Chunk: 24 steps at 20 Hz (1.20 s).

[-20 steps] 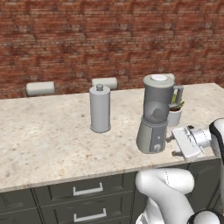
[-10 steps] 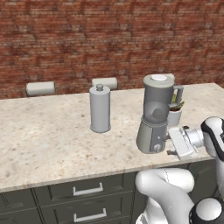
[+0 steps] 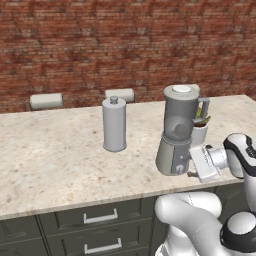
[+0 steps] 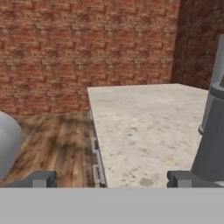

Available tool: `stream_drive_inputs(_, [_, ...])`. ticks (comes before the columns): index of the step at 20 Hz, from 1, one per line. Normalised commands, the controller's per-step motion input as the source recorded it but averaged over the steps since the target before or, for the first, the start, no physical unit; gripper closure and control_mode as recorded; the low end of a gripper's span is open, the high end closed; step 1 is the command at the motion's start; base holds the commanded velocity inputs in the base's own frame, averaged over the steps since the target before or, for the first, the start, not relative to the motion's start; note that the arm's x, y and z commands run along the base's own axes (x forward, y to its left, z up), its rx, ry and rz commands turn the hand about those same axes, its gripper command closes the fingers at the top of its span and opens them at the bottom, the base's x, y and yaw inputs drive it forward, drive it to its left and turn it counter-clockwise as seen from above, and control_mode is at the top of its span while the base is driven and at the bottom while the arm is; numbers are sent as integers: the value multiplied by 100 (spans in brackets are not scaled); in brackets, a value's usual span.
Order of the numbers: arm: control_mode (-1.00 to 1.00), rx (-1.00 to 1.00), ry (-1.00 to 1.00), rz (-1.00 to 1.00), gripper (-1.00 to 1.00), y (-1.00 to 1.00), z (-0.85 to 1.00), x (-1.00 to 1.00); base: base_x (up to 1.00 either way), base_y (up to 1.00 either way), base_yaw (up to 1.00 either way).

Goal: Open the blender lid, put the apple in the blender, close the lid, and start the blender.

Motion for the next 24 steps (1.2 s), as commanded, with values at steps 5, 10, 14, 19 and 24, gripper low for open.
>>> stream_drive_inputs(5, [-100,0,0,-2,-100,0,-13,22,0,0,0])
stream_drive_inputs(10, [-100,0,0,-1,-100,0,-16,20,0,0,0])
stream_drive_inputs(14, [-100,0,0,-3,-100,0,-9,23,0,0,0])
stream_drive_inputs(19, [-100,0,0,-8,-100,0,-2,29,0,0,0])
stream_drive_inputs(24, [-100,0,-1,-14,-100,0,-3,24,0,0,0])
